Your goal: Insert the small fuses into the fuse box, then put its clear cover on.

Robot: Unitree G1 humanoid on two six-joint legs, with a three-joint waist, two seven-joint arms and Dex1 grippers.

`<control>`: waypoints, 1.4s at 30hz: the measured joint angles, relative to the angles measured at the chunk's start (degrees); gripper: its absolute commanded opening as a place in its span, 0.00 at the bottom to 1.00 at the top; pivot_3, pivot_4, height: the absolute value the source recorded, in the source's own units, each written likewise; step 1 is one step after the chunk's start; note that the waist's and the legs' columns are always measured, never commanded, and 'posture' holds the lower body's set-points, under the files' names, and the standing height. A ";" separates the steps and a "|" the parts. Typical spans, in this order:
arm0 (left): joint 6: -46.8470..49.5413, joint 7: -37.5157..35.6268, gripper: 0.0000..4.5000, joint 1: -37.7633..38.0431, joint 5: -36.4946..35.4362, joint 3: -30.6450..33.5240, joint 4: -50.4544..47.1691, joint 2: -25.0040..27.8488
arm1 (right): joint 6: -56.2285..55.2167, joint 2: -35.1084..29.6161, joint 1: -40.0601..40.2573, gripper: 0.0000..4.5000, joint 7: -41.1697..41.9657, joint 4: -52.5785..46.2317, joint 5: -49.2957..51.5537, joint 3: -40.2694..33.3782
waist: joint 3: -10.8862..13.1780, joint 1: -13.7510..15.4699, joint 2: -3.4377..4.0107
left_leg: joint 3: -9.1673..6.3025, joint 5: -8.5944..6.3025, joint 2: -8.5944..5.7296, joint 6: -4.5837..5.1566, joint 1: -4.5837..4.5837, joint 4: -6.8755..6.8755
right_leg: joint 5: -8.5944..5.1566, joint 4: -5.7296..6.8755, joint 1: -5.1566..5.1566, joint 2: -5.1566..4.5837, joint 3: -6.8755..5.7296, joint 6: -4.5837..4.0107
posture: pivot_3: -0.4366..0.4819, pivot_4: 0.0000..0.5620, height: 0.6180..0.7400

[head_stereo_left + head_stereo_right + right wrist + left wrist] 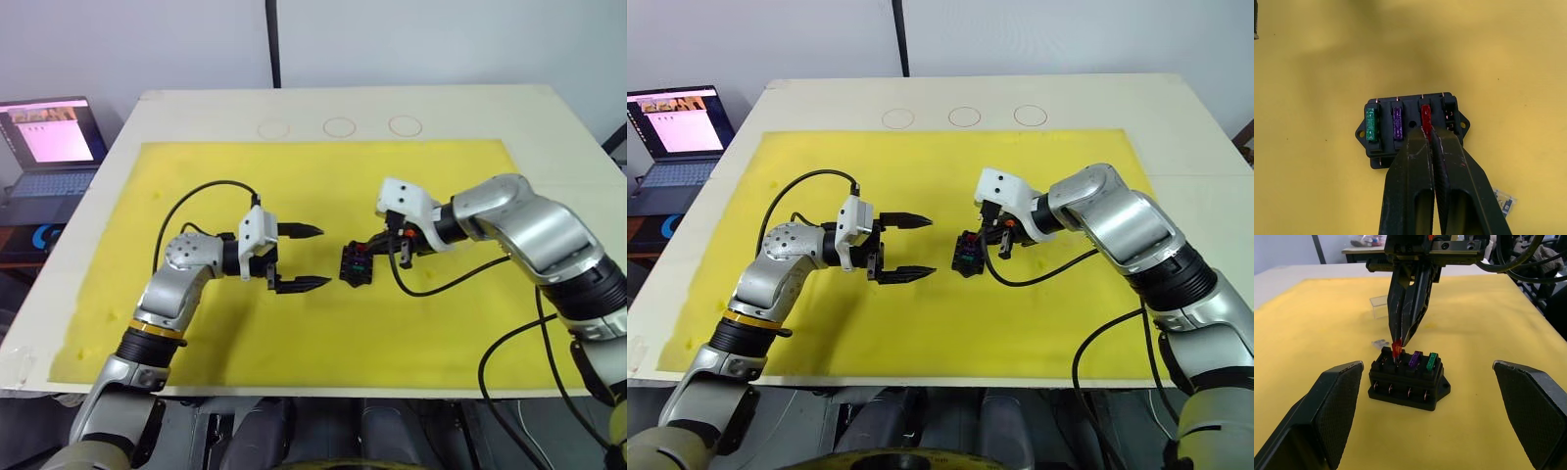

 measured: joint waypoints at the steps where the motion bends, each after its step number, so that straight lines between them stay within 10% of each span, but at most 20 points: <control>1: 0.00 0.00 1.00 0.00 0.03 0.00 0.00 0.00 | -0.19 0.18 0.00 0.01 0.12 0.31 -0.45 0.00 | 0.00 0.01 0.00 | 0.00 0.00 0.00 0.00 0.00 0.00 | 0.00 0.00 0.00 0.00 0.00 0.00 | 0.48 0.27 1.00; 30: -0.02 -0.93 1.00 -0.84 0.96 -0.05 0.43 -0.60 | -3.11 1.45 1.04 0.01 4.16 0.69 -6.23 0.00 | -0.02 0.02 0.00 | 0.00 0.11 0.00 -0.19 0.00 0.02 | 0.00 0.04 0.01 0.00 0.00 0.00 | 0.48 0.27 1.00; 38: -0.12 -1.01 1.00 -0.86 1.23 -0.12 0.42 -0.63 | -2.32 1.89 1.55 0.52 3.98 0.95 -6.56 -0.46 | -0.04 0.01 -0.01 | 0.00 0.11 0.00 -0.19 0.01 0.02 | 0.00 0.04 0.02 0.00 -0.01 0.00 | 0.48 0.27 1.00; 42: -0.16 -1.05 1.00 -0.86 1.45 -0.13 0.43 -0.63 | -0.72 2.30 1.58 0.52 3.99 1.26 -6.24 -0.52 | -0.03 -0.01 -0.01 | 0.00 0.11 0.00 -0.19 0.01 0.02 | 0.00 0.04 0.01 0.00 0.00 0.00 | 0.48 0.27 1.00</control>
